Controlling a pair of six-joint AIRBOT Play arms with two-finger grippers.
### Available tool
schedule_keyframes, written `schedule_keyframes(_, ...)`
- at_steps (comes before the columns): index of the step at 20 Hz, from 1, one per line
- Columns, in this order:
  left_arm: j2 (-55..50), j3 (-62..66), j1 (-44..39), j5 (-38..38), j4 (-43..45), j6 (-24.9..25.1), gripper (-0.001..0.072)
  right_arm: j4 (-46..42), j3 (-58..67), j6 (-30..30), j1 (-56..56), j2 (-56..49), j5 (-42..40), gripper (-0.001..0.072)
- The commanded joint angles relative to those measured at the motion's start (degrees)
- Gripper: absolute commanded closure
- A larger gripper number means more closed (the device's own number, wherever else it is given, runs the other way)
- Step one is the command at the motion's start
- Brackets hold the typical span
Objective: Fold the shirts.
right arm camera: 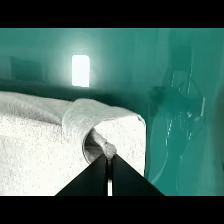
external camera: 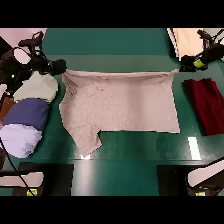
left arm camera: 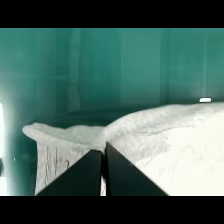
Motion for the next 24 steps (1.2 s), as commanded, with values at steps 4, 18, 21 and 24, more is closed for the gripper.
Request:
schedule_keyframes(4, -1.7, -4.6, 0.7, -4.9, -1.4, 6.6, 0.0688, 0.4, -11.1, -0.8, 0.9, 0.4, -1.3, 0.0697)
schedule_keyframes(18, 6.8, -11.6, 1.7, -16.0, 7.1, 0.2, 0.0168, 1.0, -23.1, -1.2, -2.3, 12.2, 0.7, 0.0304)
schedule_keyframes(21, 17.8, -23.5, 1.7, -16.8, 7.1, -2.0, 0.0168, 1.0, -33.6, -1.6, -4.6, 22.3, -0.1, 0.0304)
schedule_keyframes(24, 26.8, -36.2, 1.7, -17.4, 3.4, -2.2, 0.0168, 1.4, -40.7, -2.1, -5.3, 28.7, -1.9, 0.0304)
